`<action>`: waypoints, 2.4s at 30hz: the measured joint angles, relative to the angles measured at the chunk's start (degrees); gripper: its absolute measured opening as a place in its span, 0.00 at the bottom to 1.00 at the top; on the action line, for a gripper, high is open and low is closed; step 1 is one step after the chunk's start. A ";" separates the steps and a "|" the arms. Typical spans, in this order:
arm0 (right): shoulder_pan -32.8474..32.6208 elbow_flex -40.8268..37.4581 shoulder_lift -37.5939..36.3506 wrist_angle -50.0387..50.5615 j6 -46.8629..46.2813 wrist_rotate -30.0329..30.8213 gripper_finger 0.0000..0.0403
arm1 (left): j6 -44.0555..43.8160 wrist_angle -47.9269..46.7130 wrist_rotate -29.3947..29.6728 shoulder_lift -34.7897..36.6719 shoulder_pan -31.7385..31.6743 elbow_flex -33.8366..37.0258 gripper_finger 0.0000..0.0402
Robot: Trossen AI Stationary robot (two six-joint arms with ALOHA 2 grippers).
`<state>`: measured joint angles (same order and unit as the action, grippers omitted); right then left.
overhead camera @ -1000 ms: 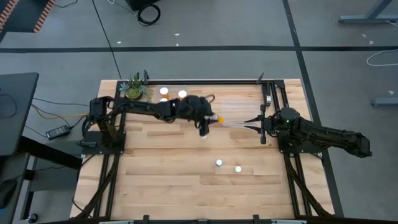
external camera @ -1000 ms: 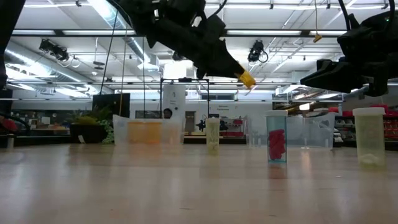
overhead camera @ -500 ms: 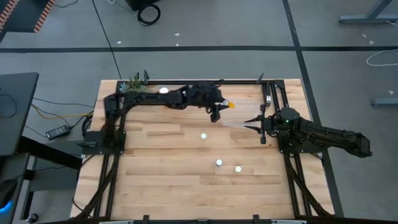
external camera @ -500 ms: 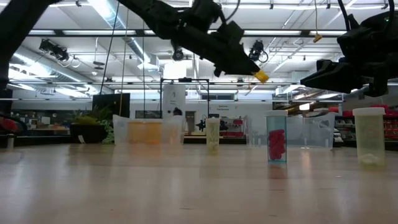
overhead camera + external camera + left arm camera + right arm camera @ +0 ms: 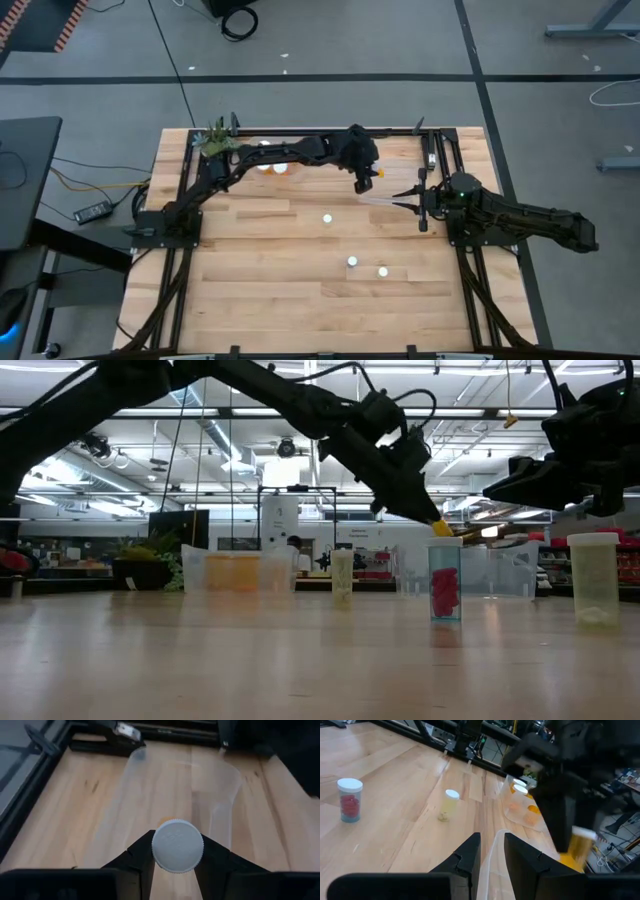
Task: Pick and place medicine bottles into bin by pill shape (circle, oval)
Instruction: Put the small orange pill bottle into the right transparent bin
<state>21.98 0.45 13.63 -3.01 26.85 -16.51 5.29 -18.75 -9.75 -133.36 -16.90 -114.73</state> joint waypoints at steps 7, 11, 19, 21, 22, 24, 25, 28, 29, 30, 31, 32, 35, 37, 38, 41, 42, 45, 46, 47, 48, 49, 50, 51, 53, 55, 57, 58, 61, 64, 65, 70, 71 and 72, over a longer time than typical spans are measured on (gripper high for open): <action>0.00 0.00 0.31 0.00 -0.01 0.00 0.23 | 0.91 -5.80 0.03 -2.01 0.97 -1.34 0.29; 0.00 0.02 0.28 0.00 -0.02 0.00 0.23 | 1.81 -5.69 0.08 -2.42 1.41 -1.38 0.31; 0.00 0.01 0.28 -0.02 0.00 0.00 0.23 | 4.38 -1.68 2.10 -2.49 1.30 -1.34 0.29; 0.00 0.00 0.28 -0.02 0.00 0.00 0.23 | 4.41 -0.48 2.18 -2.49 1.19 -1.34 0.29; 0.00 0.00 0.28 -0.02 -0.01 0.00 0.23 | 4.41 -0.02 2.20 -2.49 1.19 -1.34 0.29; 0.00 0.01 0.28 -0.02 -0.01 0.00 0.23 | 4.42 1.59 2.22 -2.49 1.19 -1.34 0.30; 0.00 0.01 0.28 -0.01 0.00 0.00 0.23 | 4.41 2.79 2.20 -2.49 1.19 -1.34 0.30; 0.00 0.00 0.28 -0.02 0.00 0.00 0.23 | 4.39 5.06 2.17 -2.49 1.02 -1.34 0.30; 0.00 0.00 0.28 -0.02 0.00 0.00 0.23 | 4.38 5.23 2.16 -2.49 0.83 -1.34 0.29; 0.00 0.01 0.28 -0.02 0.00 0.00 0.23 | 4.39 5.10 2.14 -2.49 0.66 -1.54 0.29; 0.00 0.02 0.28 -0.02 -0.01 -0.01 0.23 | 4.34 5.19 2.18 -2.50 0.44 -1.76 0.29; 0.00 0.00 0.28 -0.02 0.00 0.00 0.23 | 4.34 5.21 2.18 -2.91 0.30 -2.26 0.29; 0.02 0.02 0.26 -0.02 0.00 0.00 0.23 | 3.73 3.27 2.05 -5.86 0.06 -6.62 0.29; 0.00 0.00 0.26 -0.02 0.00 -0.02 0.23 | 3.31 1.03 1.05 -8.73 0.13 -10.65 0.30; 0.02 0.00 0.26 -0.02 0.00 0.00 0.23 | 3.27 -0.70 0.67 -10.35 0.29 -12.99 0.30; 0.00 0.01 0.26 0.00 -0.01 -0.01 0.23 | 4.38 -7.10 0.49 -14.39 0.78 -19.89 0.29; 0.00 0.00 0.26 0.00 0.00 -0.01 0.23 | 4.44 -7.70 0.47 -14.93 0.84 -20.41 0.29; 0.00 0.02 0.26 0.00 -0.02 -0.02 0.23 | 4.39 -10.30 0.29 -15.16 0.91 -18.89 0.30; 0.02 0.00 0.26 -0.02 -0.02 -0.04 0.23 | 4.38 -12.11 0.34 -15.16 0.75 -18.85 0.30; 0.00 0.01 0.32 0.00 -0.02 -0.02 0.23 | 4.39 -13.05 0.45 -15.16 0.66 -18.85 0.31; 0.00 0.00 0.32 -0.01 -0.02 -0.02 0.23 | 4.45 -13.84 0.48 -15.16 0.65 -18.87 0.31; 0.00 0.01 0.31 -0.03 0.00 -0.02 0.23 | 4.66 -14.73 0.49 -15.11 0.60 -18.91 0.31; 0.01 0.01 0.31 -0.01 -0.02 -0.01 0.23 | 4.90 -15.38 0.50 -15.10 0.60 -18.91 0.31; 0.01 0.00 0.31 0.01 -0.01 -0.01 0.23 | 5.36 -15.86 0.51 -15.10 0.62 -18.91 0.31; 0.00 0.00 0.31 0.01 -0.02 -0.02 0.23 | 5.74 -16.38 0.50 -15.10 0.80 -18.91 0.30; 0.02 0.00 0.31 0.02 -0.02 -0.02 0.23 | 6.08 -17.35 0.48 -15.10 0.98 -18.93 0.30; 0.00 0.00 0.31 0.03 -0.02 -0.02 0.23 | 7.15 -18.76 0.46 -15.10 1.04 -18.92 0.30; 0.00 0.00 0.31 0.03 -0.02 -0.02 0.23 | 7.41 -19.07 0.48 -15.10 1.07 -18.91 0.30; 0.00 0.01 0.31 0.03 -0.02 -0.02 0.23 | 7.48 -18.91 0.46 -15.10 1.01 -18.91 0.32; 0.02 0.00 0.31 0.03 0.00 -0.02 0.23 | 7.95 -18.90 0.50 -15.10 1.00 -18.91 0.34; 0.01 0.02 0.31 0.03 -0.02 -0.02 0.23 | 8.00 -18.86 0.48 -15.10 1.00 -18.91 0.35; 0.01 0.01 0.31 0.03 0.00 -0.02 0.23 | 8.04 -18.58 0.48 -15.09 1.03 -18.91 0.42; 0.01 0.02 0.31 0.03 -0.02 -0.02 0.23 | 8.04 -18.45 0.48 -15.09 1.04 -18.91 0.43; 0.00 0.00 0.31 0.03 -0.01 -0.02 0.23 | 8.04 -18.44 0.48 -15.09 1.04 -18.91 0.45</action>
<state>21.98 0.45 13.93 -2.98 26.84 -16.53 13.32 -37.19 -9.28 -148.46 -15.86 -133.64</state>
